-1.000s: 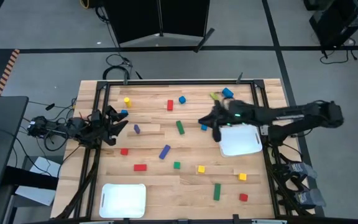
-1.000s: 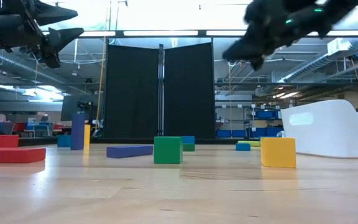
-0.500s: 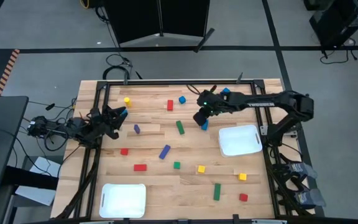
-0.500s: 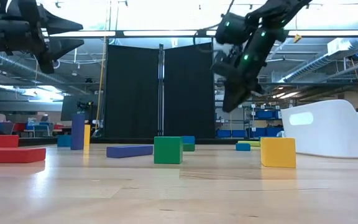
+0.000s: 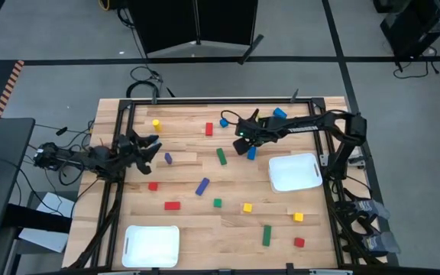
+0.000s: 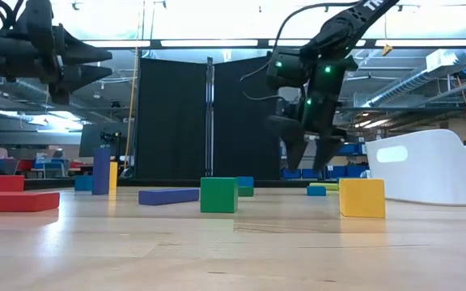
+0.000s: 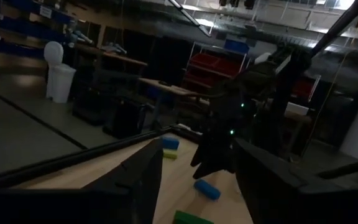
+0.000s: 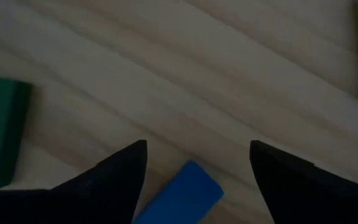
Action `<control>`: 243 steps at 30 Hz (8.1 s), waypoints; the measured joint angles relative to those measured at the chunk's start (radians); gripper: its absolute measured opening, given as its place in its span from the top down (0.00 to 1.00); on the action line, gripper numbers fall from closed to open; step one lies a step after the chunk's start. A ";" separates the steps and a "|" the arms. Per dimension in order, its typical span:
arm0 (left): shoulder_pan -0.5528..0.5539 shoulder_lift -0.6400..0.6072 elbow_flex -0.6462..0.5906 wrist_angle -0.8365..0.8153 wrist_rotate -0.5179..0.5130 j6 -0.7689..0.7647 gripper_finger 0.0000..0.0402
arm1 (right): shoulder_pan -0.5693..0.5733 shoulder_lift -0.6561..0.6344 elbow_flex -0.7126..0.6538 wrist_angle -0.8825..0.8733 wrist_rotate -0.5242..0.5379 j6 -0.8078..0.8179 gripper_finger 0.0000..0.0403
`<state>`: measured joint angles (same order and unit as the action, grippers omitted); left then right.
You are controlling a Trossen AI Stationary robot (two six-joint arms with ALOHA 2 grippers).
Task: Sort blocks by size
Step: Put the blue rectangular block into the top white bin, then put the red square block into the bottom white bin, then put the green rectangular block into the top white bin
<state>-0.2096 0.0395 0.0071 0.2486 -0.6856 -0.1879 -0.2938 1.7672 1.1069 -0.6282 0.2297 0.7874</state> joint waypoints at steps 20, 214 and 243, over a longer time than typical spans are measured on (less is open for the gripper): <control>0.000 0.000 0.000 -0.003 0.193 -0.001 0.99 | 0.078 -0.002 0.001 -0.030 0.009 0.208 0.31; -0.827 1.513 1.216 -1.085 0.189 -0.773 0.16 | 1.014 -0.023 0.112 -0.099 -0.068 -0.098 0.23; -0.738 1.445 1.215 -0.985 -0.002 -0.631 0.23 | 0.996 0.277 0.312 -0.287 -0.242 -0.973 0.36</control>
<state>-0.9473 1.4841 1.2221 -0.7363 -0.6881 -0.8187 0.7021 2.0444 1.4189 -0.9149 -0.0123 -0.1860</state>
